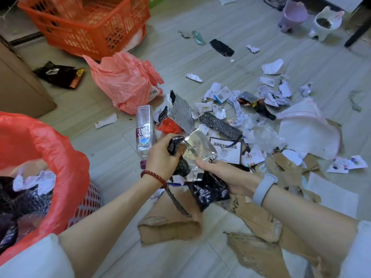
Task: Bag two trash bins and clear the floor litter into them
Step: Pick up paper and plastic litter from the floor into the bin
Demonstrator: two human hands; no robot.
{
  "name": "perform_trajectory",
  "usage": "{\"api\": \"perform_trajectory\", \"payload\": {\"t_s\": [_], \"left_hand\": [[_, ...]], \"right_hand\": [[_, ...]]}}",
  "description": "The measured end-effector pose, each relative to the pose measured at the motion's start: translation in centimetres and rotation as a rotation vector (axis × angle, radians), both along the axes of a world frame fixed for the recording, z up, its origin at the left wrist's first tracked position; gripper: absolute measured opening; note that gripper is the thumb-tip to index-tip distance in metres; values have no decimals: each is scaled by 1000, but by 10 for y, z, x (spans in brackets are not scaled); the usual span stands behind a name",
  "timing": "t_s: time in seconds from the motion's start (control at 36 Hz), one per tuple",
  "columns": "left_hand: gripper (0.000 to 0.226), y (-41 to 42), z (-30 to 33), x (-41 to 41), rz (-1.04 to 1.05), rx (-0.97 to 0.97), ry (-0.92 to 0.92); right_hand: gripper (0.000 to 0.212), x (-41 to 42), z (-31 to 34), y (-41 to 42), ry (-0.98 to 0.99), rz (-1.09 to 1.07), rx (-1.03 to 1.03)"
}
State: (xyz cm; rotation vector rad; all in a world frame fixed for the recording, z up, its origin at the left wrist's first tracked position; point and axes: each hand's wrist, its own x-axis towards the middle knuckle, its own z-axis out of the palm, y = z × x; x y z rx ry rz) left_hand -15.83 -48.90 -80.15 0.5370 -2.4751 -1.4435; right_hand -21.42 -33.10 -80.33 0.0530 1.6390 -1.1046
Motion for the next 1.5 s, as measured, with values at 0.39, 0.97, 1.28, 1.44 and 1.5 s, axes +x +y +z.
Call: {"api": "perform_trajectory", "payload": {"t_s": [0.39,0.97,1.28,1.44,1.5], "left_hand": [[53,22,-16,24,-506,-500,36],[70,-30,-61,64,-159,-473,-825],[85,-5,-78,50,-244,-543,-844],[60,-1,-88,56,-277,-627,-811],[54,-3,-88,55,-277,-657,-786]], "right_hand": [[38,-15,27,6,-322,-515,-505],[41,-31,-17,44,360,-92,213],[25,-38,-18,69,848,156,423],[26,-46,-24,91,892,155,476],[28,-41,-26,90,906,181,479]]}}
